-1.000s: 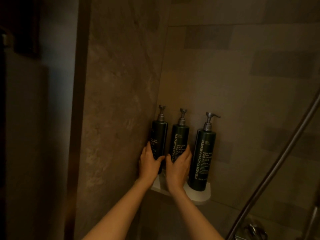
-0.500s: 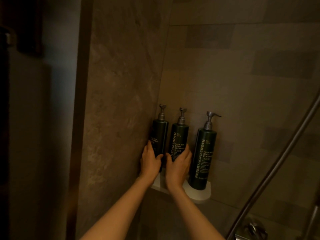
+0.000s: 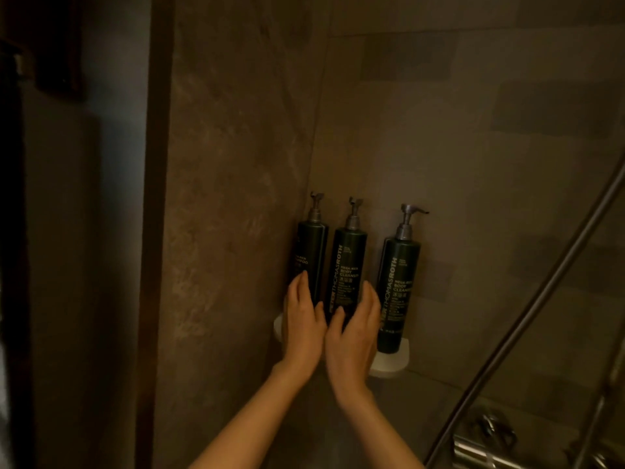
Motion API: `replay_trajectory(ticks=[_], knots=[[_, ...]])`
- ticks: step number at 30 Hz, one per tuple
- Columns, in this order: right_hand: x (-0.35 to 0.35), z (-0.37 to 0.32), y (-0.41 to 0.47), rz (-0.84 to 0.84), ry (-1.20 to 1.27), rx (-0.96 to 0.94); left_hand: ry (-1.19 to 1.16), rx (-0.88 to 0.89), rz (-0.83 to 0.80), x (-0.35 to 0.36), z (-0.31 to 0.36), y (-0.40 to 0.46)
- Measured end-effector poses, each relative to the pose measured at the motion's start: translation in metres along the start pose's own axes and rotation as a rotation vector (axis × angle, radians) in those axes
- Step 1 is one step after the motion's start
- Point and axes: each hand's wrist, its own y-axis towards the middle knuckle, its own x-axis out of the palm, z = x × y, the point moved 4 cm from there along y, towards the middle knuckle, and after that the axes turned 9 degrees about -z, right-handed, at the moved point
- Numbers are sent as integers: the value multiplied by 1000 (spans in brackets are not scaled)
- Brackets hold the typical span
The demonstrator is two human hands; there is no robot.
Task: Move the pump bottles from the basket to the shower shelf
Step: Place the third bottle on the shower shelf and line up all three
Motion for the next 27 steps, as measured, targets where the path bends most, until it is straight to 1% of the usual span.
replay_trajectory(ticks=[4, 7, 10, 14, 16, 20, 24, 27], knots=[[-31, 13, 4, 75, -3, -43, 34, 53, -46, 8, 13, -4], [-50, 23, 18, 76, 17, -31, 34, 59, -82, 15, 28, 4], [-59, 35, 33, 22, 13, 27, 35, 11, -101, 22, 35, 16], [-59, 52, 45, -136, 95, 141, -7, -73, -117, 31, 30, 28], [-55, 61, 49, -181, 121, 178, -41, -101, -103, 33, 27, 30], [-52, 70, 56, -195, 160, 213, -99, -138, -77, 34, 25, 31], [-52, 68, 60, -167, 178, 204, -108, -134, -76, 35, 26, 32], [-50, 69, 62, -180, 184, 215, -105, -143, -76, 35, 26, 33]])
